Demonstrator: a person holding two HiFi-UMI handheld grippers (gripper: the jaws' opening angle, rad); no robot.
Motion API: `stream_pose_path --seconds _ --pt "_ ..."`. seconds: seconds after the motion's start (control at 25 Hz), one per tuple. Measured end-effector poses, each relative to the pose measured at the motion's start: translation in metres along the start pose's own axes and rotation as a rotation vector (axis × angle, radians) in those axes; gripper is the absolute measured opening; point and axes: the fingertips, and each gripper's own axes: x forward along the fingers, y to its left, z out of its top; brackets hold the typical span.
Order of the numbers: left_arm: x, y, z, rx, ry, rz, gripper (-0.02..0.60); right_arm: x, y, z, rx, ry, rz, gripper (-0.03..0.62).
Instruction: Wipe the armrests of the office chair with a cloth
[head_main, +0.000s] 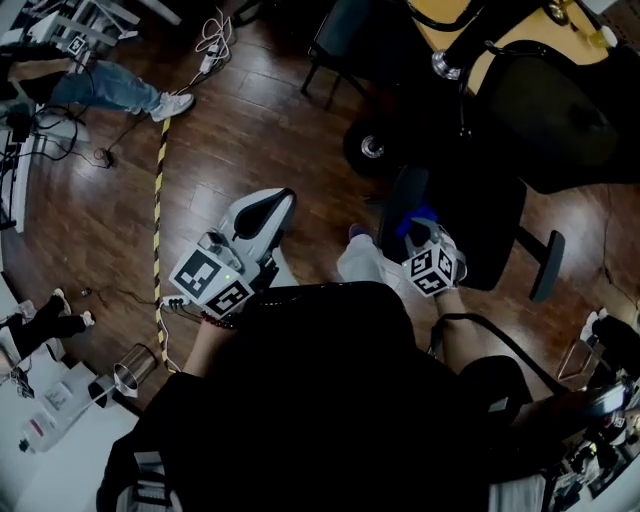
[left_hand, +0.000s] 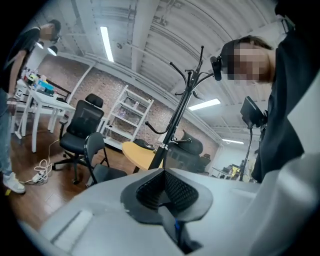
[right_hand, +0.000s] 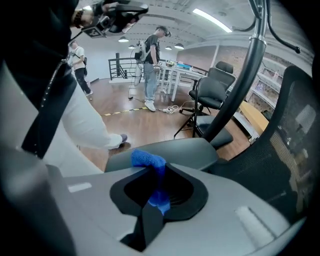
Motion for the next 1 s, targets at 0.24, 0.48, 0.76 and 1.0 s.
stream_pose_path --seconds 0.24,0.48,0.76,1.0 --pt "0.007 0.008 -0.038 0.114 0.195 -0.427 0.000 0.002 0.059 -0.005 0.268 0.056 -0.246 0.044" --pt "-0.029 0.008 -0.058 0.124 0.314 -0.717 0.000 -0.002 0.088 0.035 0.650 -0.040 -0.528 0.046" --pt "-0.055 0.014 -0.179 0.143 0.287 -0.815 0.000 -0.018 0.154 0.035 1.146 -0.803 -0.801 0.046" --pt "0.023 0.042 -0.283 0.290 0.164 -0.960 0.000 0.059 0.150 0.033 0.888 -0.920 -0.924 0.044"
